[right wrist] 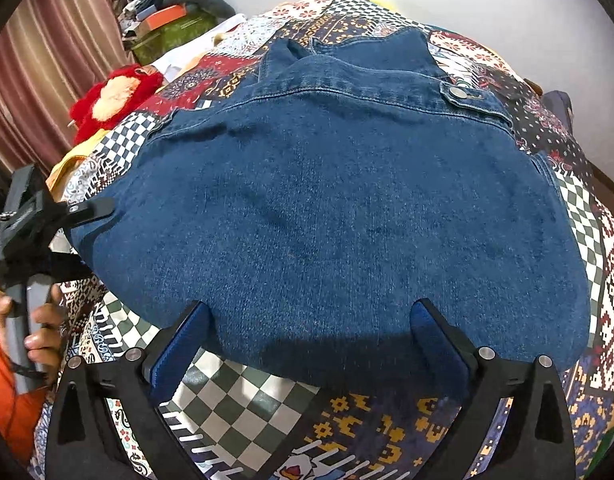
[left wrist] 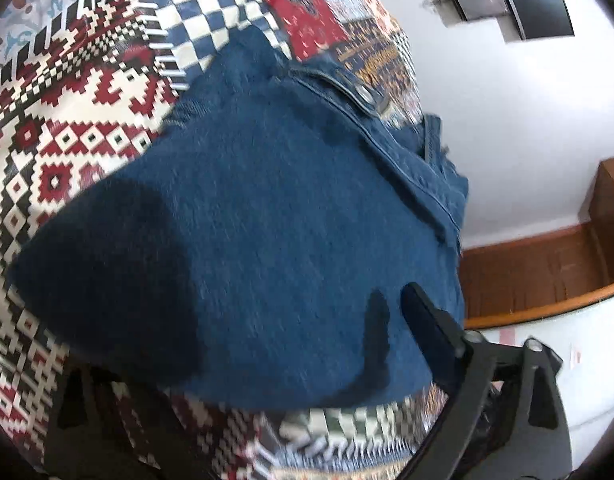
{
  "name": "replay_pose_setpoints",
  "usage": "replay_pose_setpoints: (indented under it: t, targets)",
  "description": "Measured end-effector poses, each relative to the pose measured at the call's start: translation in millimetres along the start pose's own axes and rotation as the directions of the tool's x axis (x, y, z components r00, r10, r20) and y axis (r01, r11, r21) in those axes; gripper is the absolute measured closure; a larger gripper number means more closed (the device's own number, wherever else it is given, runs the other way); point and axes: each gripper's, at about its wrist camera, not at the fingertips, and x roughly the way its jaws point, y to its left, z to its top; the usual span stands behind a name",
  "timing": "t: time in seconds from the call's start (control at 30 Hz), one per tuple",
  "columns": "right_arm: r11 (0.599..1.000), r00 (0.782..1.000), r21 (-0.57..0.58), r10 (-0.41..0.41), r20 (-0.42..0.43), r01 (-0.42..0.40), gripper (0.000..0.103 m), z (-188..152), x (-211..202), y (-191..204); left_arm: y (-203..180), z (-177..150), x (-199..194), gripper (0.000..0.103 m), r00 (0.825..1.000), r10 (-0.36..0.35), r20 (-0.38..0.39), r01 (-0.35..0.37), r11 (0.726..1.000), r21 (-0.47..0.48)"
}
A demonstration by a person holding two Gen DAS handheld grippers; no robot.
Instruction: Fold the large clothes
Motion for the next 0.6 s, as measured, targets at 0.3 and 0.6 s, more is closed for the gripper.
replay_pose_setpoints:
  t: [0.3, 0.6]
  targets:
    - [1.000, 1.000, -0.024, -0.001, -0.015, 0.001, 0.002, 12.6, -15.1, 6.0, -35.5, 20.0, -37.5, 0.068, 0.974, 0.100, 0.204, -0.121, 0.988, 0.093]
    - [1.000, 0.998, -0.022, 0.009, 0.067, -0.008, 0.002, 40.9, -37.3, 25.4, -89.1, 26.3, -114.7, 0.073, 0.883, 0.142, 0.448, -0.270, 0.933, 0.237]
